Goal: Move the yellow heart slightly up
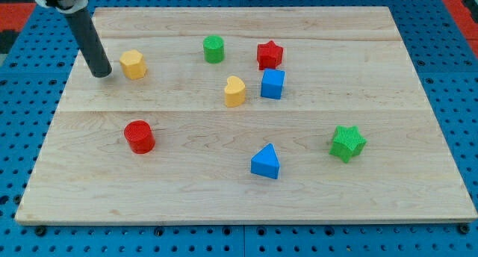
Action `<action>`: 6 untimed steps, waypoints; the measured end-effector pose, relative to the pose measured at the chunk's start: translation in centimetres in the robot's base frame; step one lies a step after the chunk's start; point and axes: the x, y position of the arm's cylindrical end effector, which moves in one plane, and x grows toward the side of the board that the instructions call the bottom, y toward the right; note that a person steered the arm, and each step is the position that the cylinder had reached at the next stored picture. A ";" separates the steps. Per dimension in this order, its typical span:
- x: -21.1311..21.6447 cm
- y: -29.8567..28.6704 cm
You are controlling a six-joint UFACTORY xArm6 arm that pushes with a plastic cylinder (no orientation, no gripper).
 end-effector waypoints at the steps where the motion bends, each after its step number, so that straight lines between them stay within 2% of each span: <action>1: -1.2 1.6; 2: 2.1 6.2; 3: 6.5 8.0; 4: 10.4 17.1; 6: 6.4 22.3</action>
